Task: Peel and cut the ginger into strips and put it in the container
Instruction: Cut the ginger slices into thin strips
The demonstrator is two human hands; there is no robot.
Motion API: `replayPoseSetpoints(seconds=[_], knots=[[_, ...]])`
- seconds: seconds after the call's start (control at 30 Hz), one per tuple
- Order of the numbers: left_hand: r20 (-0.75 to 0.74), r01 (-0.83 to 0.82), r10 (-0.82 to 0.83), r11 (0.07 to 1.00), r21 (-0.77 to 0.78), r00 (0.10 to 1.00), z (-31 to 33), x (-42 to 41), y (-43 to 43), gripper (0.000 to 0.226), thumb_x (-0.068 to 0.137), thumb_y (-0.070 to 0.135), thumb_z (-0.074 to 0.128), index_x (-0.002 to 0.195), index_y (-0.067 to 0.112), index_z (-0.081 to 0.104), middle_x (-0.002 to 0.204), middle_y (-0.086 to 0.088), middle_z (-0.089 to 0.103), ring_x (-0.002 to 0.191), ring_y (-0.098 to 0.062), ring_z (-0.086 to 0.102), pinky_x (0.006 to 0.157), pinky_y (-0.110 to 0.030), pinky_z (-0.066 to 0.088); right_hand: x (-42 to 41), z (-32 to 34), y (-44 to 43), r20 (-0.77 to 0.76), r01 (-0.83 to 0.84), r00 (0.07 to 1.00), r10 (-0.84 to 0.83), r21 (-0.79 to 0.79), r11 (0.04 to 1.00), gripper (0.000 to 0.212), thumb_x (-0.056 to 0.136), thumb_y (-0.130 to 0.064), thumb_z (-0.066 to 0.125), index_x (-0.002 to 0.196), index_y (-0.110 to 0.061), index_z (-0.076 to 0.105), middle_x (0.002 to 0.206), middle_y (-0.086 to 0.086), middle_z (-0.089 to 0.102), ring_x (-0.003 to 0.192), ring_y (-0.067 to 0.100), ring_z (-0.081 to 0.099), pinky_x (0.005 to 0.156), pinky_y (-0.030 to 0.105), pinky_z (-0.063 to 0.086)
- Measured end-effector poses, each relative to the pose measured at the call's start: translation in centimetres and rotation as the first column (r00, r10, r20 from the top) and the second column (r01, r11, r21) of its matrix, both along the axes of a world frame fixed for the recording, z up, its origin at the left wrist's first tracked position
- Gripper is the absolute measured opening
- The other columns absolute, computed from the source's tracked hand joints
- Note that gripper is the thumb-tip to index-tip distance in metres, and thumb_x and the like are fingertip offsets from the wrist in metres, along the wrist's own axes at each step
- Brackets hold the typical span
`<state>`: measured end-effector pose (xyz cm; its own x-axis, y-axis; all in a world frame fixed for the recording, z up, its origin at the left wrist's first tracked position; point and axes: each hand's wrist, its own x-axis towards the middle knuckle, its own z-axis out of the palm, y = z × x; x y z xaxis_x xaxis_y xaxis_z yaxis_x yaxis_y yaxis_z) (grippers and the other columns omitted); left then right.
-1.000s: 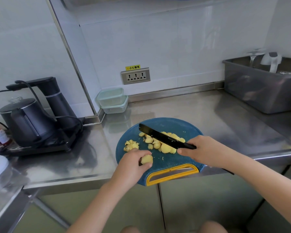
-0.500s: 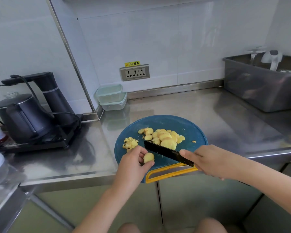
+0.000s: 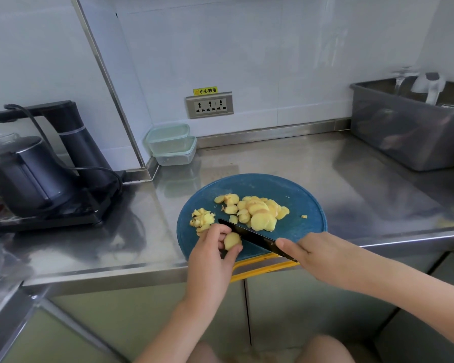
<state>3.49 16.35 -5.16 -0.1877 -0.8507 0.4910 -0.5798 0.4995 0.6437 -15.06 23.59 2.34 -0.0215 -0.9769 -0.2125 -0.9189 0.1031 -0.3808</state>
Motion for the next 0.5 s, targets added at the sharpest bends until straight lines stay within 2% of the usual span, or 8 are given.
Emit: replayPoseSetpoints(seconds=[0.13,0.2,0.27,0.37,0.5], knots=[[0.04,0.006,-0.004,0.998,-0.064,0.999,-0.32,0.12,0.02,0.021,0.075,0.017,0.079,0.082,0.017,0.059,0.078,0.016,0.05,0.07,-0.001,0.051,0.059,-0.01,0.04,-0.14,-0.13,-0.04,0.008,-0.009,1.0,0.008,0.031,0.999,0.046,0.097,-0.056,0.022,0.064,-0.028,0.036,0.065,0.001,0.039,0.06,0.014,0.041,0.06,0.027,0.037],[0.045,0.013,-0.009,0.996,-0.092,0.999,-0.5,0.22,-0.09,0.019,0.075,0.018,0.078,0.079,0.015,0.06,0.08,0.012,0.054,0.069,-0.001,0.052,0.06,-0.01,0.042,-0.35,-0.21,-0.09,0.038,-0.004,0.999,0.003,0.034,0.999,0.053,0.092,-0.062,0.02,0.068,-0.019,0.04,0.065,0.002,0.039,0.059,0.013,0.041,0.06,0.025,0.038],[0.043,0.029,-0.024,0.994,-0.105,0.999,-0.69,0.4,-0.1,0.014,0.078,0.019,0.076,0.08,0.016,0.063,0.081,0.012,0.055,0.07,0.001,0.053,0.061,-0.008,0.042,-0.62,-0.29,-0.13,0.041,-0.003,0.999,0.002,0.025,1.0,0.061,0.085,-0.066,0.016,0.072,-0.013,0.042,0.065,0.003,0.04,0.057,0.012,0.039,0.058,0.022,0.039],[0.034,0.055,-0.051,0.992,-0.118,0.998,-0.9,0.61,0.03,0.006,0.082,0.017,0.071,0.084,0.018,0.066,0.084,0.012,0.056,0.074,-0.001,0.055,0.064,-0.014,0.046,-0.79,-0.47,-0.01,0.007,-0.009,1.0,0.009,-0.009,1.0,0.061,0.088,-0.065,0.015,0.07,-0.012,0.041,0.063,0.002,0.039,0.053,0.01,0.037,0.054,0.018,0.036],[0.041,0.051,-0.047,0.992,-0.119,0.998,-0.84,0.55,0.1,0.008,0.084,0.019,0.069,0.09,0.022,0.067,0.087,0.014,0.056,0.078,-0.003,0.055,0.067,-0.018,0.048,-0.59,-0.62,0.51,-0.044,-0.027,0.999,0.024,-0.069,0.997,0.06,0.091,-0.062,0.014,0.068,-0.013,0.041,0.063,0.002,0.038,0.057,0.013,0.038,0.055,0.022,0.036]])
